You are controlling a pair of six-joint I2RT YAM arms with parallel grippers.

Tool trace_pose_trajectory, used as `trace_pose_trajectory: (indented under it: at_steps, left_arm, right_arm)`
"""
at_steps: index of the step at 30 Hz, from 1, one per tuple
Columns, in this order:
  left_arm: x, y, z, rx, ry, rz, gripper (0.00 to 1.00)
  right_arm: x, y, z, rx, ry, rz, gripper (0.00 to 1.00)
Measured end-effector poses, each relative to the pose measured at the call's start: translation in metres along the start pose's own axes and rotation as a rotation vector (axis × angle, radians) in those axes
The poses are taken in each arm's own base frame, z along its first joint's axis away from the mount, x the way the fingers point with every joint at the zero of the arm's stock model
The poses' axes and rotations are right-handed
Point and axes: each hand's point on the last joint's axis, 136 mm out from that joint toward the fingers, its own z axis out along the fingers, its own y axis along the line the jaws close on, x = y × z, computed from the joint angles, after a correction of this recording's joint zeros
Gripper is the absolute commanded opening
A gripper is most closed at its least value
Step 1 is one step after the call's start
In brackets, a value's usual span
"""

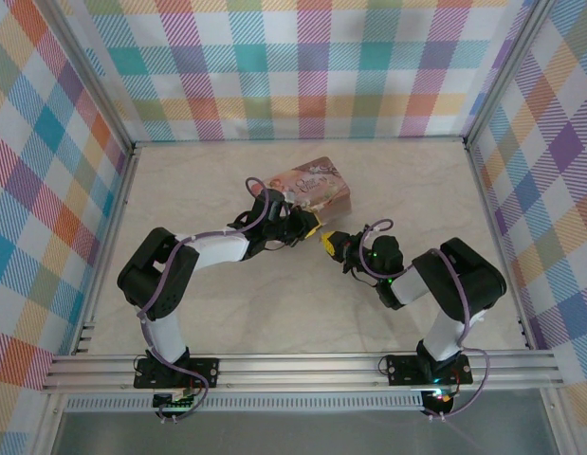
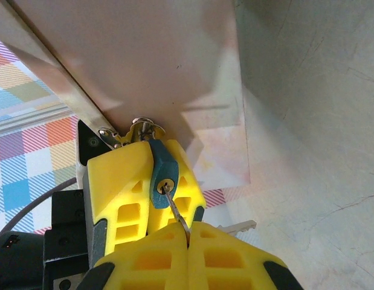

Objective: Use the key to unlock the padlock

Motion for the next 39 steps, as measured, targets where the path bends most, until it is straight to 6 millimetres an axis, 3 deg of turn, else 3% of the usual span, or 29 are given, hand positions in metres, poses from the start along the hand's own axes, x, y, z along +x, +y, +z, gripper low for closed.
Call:
trace_pose_trajectory:
  at_steps: [29, 39]
  left_arm:
    - [0.008, -0.005, -0.001, 0.034, 0.049, 0.011, 0.01]
    - [0.008, -0.005, -0.001, 0.032, 0.05, 0.012, 0.01]
  right_arm:
    - [0.008, 0.007, -0.01, 0.038, 0.092, -0.168, 0.0]
    - [0.009, 0.003, -0.007, 0.046, 0.136, -0.11, 0.0]
